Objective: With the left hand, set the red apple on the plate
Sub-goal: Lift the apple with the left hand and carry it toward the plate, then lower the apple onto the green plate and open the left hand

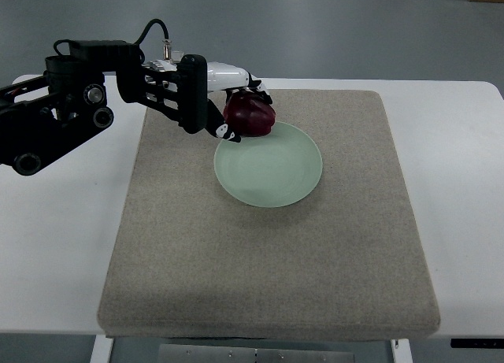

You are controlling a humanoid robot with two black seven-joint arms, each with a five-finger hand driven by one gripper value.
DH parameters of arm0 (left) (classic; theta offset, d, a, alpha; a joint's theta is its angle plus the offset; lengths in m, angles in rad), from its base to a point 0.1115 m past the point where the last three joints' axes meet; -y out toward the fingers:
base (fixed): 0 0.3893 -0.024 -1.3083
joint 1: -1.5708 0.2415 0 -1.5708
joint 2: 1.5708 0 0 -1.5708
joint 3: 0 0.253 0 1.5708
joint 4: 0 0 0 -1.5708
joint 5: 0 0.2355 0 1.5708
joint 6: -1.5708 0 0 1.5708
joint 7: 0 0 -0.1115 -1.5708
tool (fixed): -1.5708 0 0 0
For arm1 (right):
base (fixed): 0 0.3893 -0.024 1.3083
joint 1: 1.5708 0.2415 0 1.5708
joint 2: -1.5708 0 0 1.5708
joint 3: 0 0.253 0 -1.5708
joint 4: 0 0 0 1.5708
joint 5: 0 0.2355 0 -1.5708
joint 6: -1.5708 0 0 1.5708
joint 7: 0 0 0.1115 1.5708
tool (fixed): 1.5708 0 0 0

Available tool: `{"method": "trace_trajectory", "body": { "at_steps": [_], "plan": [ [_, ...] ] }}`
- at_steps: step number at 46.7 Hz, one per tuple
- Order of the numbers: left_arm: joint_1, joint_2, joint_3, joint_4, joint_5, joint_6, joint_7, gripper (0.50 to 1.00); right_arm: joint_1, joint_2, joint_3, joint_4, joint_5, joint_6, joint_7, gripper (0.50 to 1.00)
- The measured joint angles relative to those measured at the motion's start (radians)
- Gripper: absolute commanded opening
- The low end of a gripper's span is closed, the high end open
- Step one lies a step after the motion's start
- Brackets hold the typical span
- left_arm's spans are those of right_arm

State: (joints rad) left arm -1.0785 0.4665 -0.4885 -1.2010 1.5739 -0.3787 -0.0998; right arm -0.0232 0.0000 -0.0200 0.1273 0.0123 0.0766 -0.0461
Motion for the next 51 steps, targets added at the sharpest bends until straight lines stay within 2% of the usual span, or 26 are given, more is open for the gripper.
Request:
{"method": "trace_trajectory", "body": {
  "at_steps": [16, 18, 21, 22, 23, 27, 30, 31, 43, 51],
  "plan": [
    [0.046, -0.085, 0.044, 0.035, 0.003, 0.015, 0.002, 0.5, 0.0, 0.0, 0.0, 0.0, 0.0, 0.0, 0.0, 0.928],
    [0.046, -0.087, 0.044, 0.036, 0.003, 0.015, 0.002, 0.576, 0.0, 0.0, 0.0, 0.0, 0.0, 0.0, 0.0, 0.93],
    [0.046, -0.089, 0.044, 0.043, 0.001, 0.015, 0.002, 0.786, 0.0, 0.0, 0.0, 0.0, 0.0, 0.0, 0.0, 0.928],
    [0.046, -0.089, 0.045, 0.048, 0.0, 0.016, 0.002, 0.82, 0.0, 0.0, 0.0, 0.0, 0.0, 0.0, 0.0, 0.928],
    [0.046, -0.09, 0.047, 0.052, 0.0, 0.016, 0.002, 0.842, 0.0, 0.0, 0.0, 0.0, 0.0, 0.0, 0.0, 0.928],
    [0.046, -0.091, 0.048, 0.068, -0.003, 0.021, 0.002, 0.859, 0.0, 0.0, 0.0, 0.0, 0.0, 0.0, 0.0, 0.928],
    [0.047, -0.09, 0.048, 0.07, -0.005, 0.025, 0.002, 0.957, 0.0, 0.0, 0.0, 0.0, 0.0, 0.0, 0.0, 0.928],
    [0.048, -0.09, 0.048, 0.07, -0.006, 0.026, 0.002, 0.975, 0.0, 0.0, 0.0, 0.0, 0.0, 0.0, 0.0, 0.928],
    [0.064, -0.092, 0.048, 0.094, -0.047, 0.028, 0.002, 0.994, 0.0, 0.0, 0.0, 0.0, 0.0, 0.0, 0.0, 0.93],
    [0.056, -0.082, 0.035, 0.108, -0.265, 0.031, 0.002, 0.994, 0.0, 0.0, 0.0, 0.0, 0.0, 0.0, 0.0, 0.928]
  ]
}}
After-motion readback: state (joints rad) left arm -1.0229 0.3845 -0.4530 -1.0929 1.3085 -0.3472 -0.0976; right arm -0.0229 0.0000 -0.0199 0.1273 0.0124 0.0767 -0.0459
